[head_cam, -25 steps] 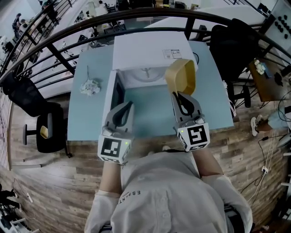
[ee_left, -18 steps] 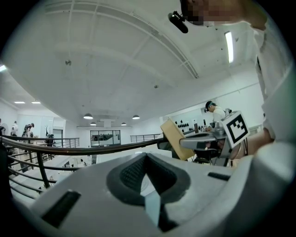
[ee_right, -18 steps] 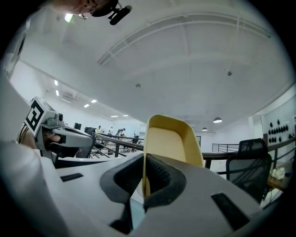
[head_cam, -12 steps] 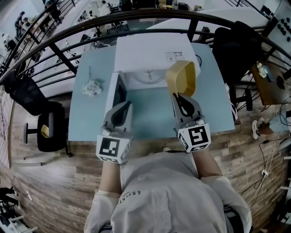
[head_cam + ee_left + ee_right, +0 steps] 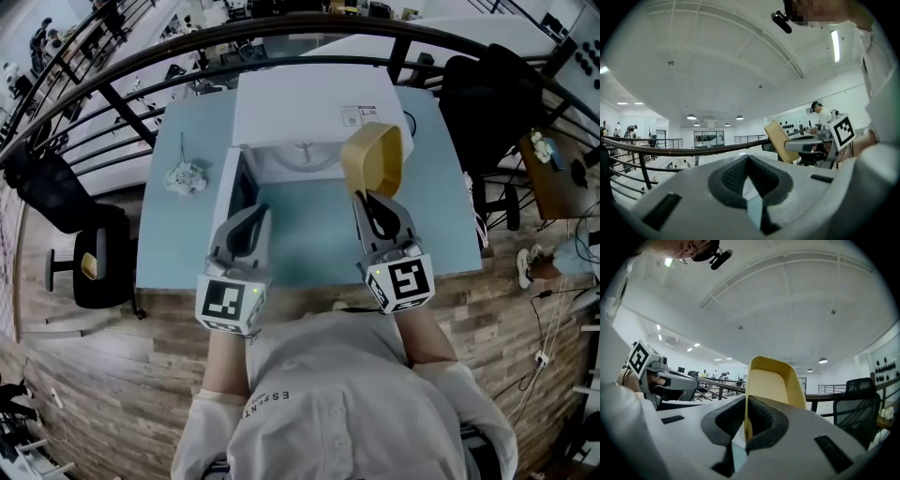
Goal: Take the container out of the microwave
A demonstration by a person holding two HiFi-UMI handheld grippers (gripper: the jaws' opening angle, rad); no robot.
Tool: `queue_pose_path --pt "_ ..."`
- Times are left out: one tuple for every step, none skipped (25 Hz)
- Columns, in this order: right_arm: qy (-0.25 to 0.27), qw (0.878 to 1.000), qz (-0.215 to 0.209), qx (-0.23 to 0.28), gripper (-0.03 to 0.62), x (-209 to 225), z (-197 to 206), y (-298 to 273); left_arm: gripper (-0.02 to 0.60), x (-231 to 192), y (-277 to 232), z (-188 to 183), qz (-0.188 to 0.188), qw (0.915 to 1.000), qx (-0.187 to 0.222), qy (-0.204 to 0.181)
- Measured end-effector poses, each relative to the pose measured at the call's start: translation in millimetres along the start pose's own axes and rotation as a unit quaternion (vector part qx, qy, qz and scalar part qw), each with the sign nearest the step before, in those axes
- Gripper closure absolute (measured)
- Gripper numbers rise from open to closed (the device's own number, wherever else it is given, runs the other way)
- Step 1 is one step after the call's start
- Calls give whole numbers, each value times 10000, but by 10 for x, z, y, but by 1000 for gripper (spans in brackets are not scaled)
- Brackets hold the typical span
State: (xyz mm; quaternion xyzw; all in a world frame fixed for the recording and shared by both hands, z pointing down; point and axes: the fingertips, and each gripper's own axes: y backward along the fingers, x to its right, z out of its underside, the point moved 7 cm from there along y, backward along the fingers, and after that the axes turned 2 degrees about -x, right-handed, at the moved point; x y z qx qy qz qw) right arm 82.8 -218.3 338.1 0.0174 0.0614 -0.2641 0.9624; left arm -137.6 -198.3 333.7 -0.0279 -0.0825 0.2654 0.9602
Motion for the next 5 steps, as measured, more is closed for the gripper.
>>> queue_pose_path --pt "-17 10000 3 0 569 18 -1 -4 588 -2 -11 -6 -6 10000 1 0" --pt "-33 10000 6 0 569 36 -2 -9 588 -1 -24 -17 -4 10000 -1 -3" --pt "-48 10000 12 -1 569 53 0 -12 588 1 -36 -28 -2 10000 -3 -4" --pt "-65 10000 20 -5 569 70 5 -14 588 3 -47 -38 -5 10000 -4 -2" --pt "-83 10000 29 -10 569 87 11 -17 588 5 -58 -48 -11 10000 -5 1"
